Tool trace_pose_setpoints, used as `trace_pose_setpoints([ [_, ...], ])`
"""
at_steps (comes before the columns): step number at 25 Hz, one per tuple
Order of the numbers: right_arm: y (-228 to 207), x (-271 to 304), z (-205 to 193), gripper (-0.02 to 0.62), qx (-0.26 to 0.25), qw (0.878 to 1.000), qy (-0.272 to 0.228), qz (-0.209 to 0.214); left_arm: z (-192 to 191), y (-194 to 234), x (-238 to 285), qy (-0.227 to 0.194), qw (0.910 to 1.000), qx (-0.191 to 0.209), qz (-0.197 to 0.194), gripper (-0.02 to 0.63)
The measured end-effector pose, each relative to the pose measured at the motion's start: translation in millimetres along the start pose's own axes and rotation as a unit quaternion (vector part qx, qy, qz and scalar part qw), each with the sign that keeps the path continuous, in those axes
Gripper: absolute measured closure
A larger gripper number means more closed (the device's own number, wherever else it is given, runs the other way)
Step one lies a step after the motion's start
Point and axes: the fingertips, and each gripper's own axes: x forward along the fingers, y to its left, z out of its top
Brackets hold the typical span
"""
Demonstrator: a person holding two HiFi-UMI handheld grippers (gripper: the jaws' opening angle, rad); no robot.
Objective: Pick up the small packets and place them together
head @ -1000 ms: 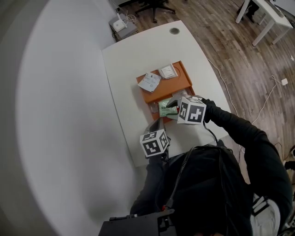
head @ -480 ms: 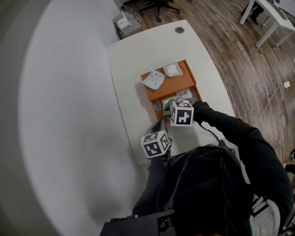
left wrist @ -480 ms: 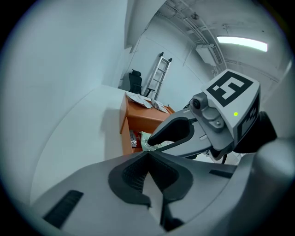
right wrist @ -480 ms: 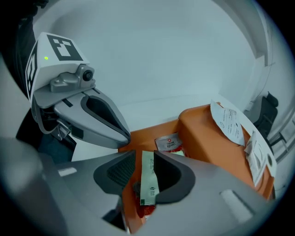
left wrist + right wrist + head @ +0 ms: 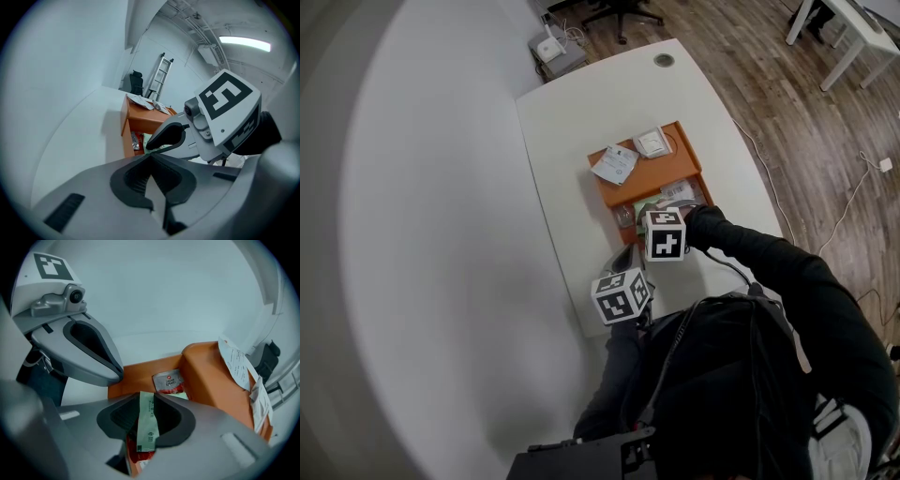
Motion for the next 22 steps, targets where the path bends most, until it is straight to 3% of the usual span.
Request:
trace_pose_setpoints([
  [11, -7, 2, -10, 0.583, 0.024, 1.0, 0.01, -0.014, 1, -1, 2, 0.003, 1.0, 0.009, -0.003, 0.611],
  [22, -22, -64, 0, 0.592, 0.04, 0.996, -0.067, -0.052, 2, -2, 3, 0.006, 0.9998, 0.015, -0.006, 0.611],
])
